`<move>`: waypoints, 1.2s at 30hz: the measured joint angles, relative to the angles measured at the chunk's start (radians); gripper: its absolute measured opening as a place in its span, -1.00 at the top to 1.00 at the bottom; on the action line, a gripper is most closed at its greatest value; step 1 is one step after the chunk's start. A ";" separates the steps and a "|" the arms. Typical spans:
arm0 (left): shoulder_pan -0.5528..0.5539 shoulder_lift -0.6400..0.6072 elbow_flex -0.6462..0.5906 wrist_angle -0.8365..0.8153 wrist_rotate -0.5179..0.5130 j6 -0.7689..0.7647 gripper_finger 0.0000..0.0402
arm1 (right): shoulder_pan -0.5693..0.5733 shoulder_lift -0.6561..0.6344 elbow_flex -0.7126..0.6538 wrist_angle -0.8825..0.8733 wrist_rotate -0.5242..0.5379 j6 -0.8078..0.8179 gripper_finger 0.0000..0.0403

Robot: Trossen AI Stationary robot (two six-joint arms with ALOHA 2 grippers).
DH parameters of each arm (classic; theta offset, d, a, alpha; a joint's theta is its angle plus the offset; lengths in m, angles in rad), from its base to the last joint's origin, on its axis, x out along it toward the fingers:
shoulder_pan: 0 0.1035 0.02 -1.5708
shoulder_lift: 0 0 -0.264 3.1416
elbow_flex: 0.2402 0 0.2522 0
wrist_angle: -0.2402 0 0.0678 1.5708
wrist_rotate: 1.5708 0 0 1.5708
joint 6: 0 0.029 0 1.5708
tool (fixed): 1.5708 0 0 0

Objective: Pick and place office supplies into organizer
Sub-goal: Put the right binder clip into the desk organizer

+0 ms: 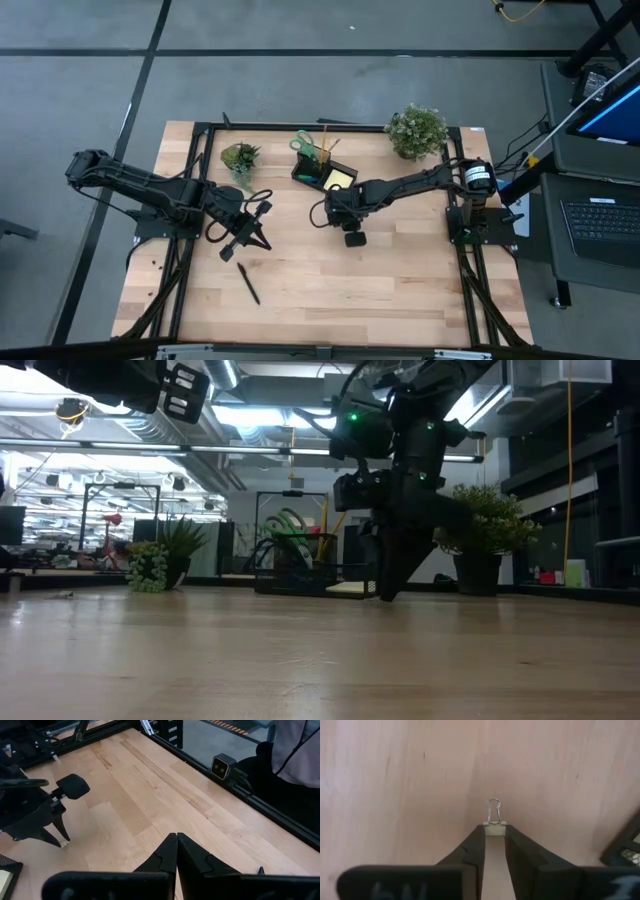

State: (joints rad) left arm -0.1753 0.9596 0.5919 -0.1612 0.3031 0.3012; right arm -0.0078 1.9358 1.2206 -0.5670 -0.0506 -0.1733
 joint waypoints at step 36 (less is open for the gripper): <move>0.000 0.000 0.000 0.000 0.000 0.000 0.99 | -0.050 -0.006 0.113 0.058 -0.040 0.064 0.72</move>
State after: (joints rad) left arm -0.1749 0.9596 0.5919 -0.1612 0.3031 0.3016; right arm -0.0582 1.9297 1.3331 -0.5087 -0.0906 -0.1089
